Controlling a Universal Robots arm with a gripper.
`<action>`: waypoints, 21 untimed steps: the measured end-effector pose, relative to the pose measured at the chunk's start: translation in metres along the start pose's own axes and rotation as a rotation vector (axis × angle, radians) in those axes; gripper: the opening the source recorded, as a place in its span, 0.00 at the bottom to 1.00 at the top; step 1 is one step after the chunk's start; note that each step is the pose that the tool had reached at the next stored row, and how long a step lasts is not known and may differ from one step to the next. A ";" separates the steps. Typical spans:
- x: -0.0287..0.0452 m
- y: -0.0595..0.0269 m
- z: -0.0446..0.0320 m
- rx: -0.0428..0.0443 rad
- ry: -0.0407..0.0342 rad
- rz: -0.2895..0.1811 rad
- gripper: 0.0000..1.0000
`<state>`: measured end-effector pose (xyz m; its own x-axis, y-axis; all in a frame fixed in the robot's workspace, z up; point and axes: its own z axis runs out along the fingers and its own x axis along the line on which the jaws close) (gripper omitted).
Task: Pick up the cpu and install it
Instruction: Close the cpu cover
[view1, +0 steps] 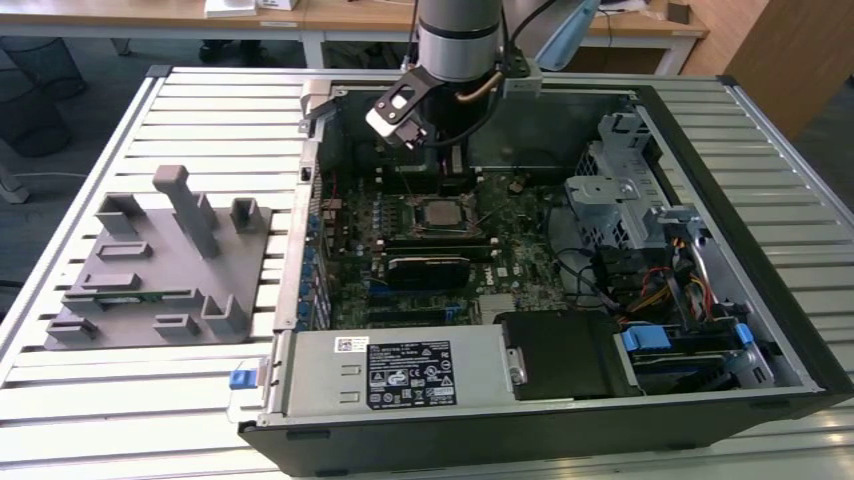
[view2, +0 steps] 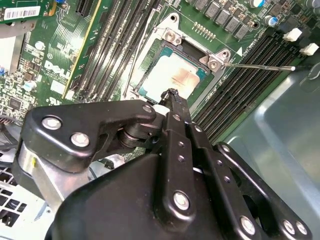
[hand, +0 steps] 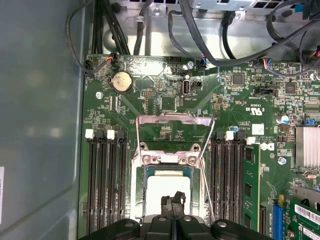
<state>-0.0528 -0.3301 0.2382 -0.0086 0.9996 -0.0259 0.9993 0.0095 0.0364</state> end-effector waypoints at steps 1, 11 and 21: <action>0.0000 -0.0001 -0.0002 -0.0001 0.0000 0.000 0.11; -0.0001 -0.0007 -0.0023 -0.0012 0.0003 0.000 0.11; -0.0001 -0.0015 -0.0042 -0.0024 0.0005 0.000 0.11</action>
<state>-0.0545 -0.3302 0.2424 -0.0085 0.9996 -0.0254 0.9992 0.0095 0.0388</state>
